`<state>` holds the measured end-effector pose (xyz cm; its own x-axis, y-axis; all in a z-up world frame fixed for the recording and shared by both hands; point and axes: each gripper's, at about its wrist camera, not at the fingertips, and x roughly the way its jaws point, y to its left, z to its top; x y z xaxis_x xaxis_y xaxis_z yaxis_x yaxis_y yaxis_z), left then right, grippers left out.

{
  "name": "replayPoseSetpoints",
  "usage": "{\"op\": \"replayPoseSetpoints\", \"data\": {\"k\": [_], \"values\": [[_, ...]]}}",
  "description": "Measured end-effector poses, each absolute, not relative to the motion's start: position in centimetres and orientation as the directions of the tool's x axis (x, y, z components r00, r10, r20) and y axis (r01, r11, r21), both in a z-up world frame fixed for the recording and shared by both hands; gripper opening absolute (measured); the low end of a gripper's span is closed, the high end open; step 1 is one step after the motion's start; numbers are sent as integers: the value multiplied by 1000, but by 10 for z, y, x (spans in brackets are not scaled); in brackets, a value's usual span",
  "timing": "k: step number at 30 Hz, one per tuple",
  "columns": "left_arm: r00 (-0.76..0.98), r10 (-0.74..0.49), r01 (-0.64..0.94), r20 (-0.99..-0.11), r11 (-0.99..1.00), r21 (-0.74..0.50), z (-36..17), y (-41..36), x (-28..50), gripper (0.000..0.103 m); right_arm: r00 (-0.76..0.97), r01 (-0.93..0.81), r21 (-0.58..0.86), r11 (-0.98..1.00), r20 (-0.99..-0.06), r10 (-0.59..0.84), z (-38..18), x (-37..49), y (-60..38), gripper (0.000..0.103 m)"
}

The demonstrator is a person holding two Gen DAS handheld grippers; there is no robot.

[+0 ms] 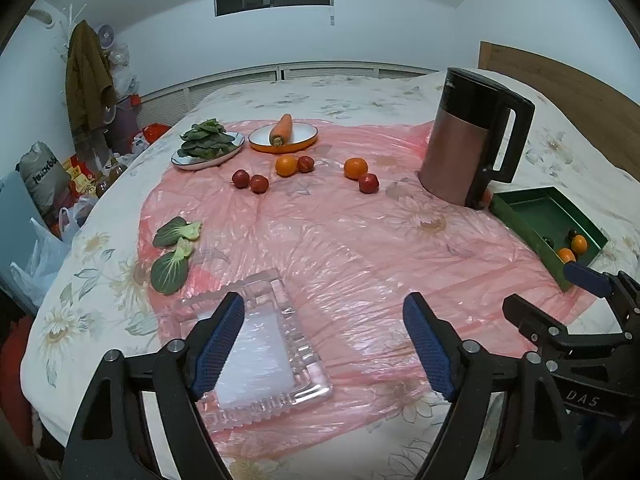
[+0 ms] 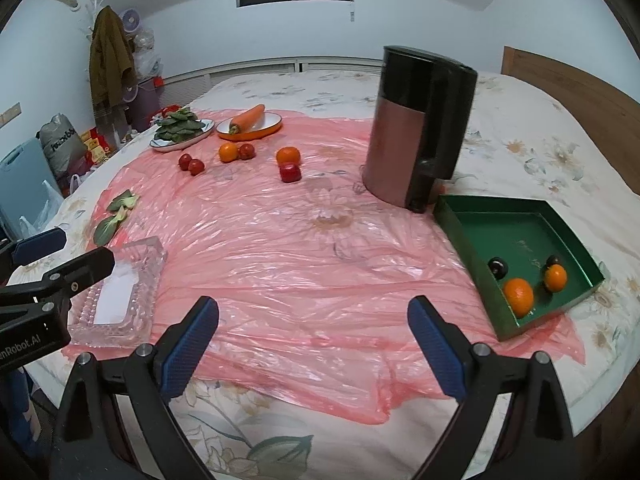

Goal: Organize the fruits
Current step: 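Move both open tools away from the box toward the fruit on the sheet, then close the left tool on a red apple while the right tool grasps another red apple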

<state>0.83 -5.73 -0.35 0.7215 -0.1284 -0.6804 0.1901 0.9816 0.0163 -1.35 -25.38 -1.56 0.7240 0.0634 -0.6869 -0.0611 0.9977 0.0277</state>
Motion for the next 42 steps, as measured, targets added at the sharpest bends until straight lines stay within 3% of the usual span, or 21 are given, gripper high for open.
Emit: {"op": "replayPoseSetpoints", "data": {"k": [12, 42], "values": [[721, -105, 165, -685, 986, 22, -5, -48, 24, 88, 715, -129, 24, 991, -691, 110, -16, 9, -236, 103], [639, -3, 25, -769, 1000, 18, -32, 0, 158, 88, 665, -276, 67, 959, -707, 241, -44, 164, -224, 103]]}}
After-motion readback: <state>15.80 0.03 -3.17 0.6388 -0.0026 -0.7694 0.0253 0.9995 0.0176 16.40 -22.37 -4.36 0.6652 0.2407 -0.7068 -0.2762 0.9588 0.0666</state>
